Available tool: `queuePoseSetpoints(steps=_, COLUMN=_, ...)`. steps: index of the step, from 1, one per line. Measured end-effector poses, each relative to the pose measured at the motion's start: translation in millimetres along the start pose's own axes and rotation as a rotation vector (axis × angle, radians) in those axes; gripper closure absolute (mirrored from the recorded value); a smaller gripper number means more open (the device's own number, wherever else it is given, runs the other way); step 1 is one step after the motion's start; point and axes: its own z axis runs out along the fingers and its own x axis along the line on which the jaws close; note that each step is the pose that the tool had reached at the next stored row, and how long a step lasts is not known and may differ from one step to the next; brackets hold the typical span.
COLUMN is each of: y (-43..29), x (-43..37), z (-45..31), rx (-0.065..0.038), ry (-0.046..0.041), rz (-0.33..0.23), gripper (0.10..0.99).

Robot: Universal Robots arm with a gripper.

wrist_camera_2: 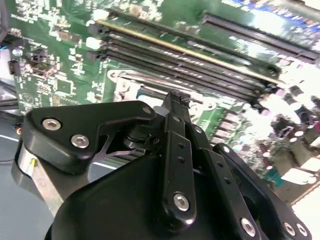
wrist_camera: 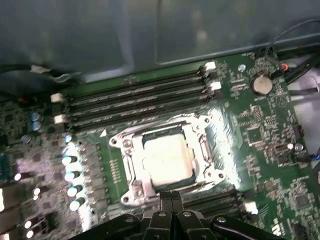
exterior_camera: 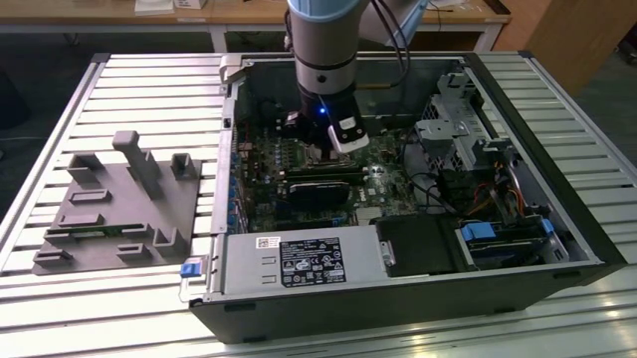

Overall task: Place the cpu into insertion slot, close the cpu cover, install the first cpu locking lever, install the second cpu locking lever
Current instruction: 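Install the second cpu locking lever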

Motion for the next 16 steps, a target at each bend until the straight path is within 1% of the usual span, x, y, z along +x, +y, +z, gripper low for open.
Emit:
queuePoseSetpoints(steps=4, y=10.3, x=-2.9, z=3.6, rx=0.009, ry=-0.001, rz=0.0, gripper=0.98)
queuePoseSetpoints(steps=8, y=22.8, x=-0.8, z=8.4, rx=0.018, ry=-0.0009, rz=-0.001, gripper=0.98)
queuePoseSetpoints(steps=10, y=27.4, x=0.3, z=10.3, rx=0.023, ry=-0.0007, rz=-0.001, gripper=0.98)
queuePoseSetpoints(steps=13, y=31.3, x=1.2, z=11.9, rx=0.026, ry=-0.0007, rz=-0.002, gripper=0.98)
queuePoseSetpoints(steps=16, y=31.5, x=1.3, z=12.0, rx=0.026, ry=-0.0006, rz=-0.002, gripper=0.98)
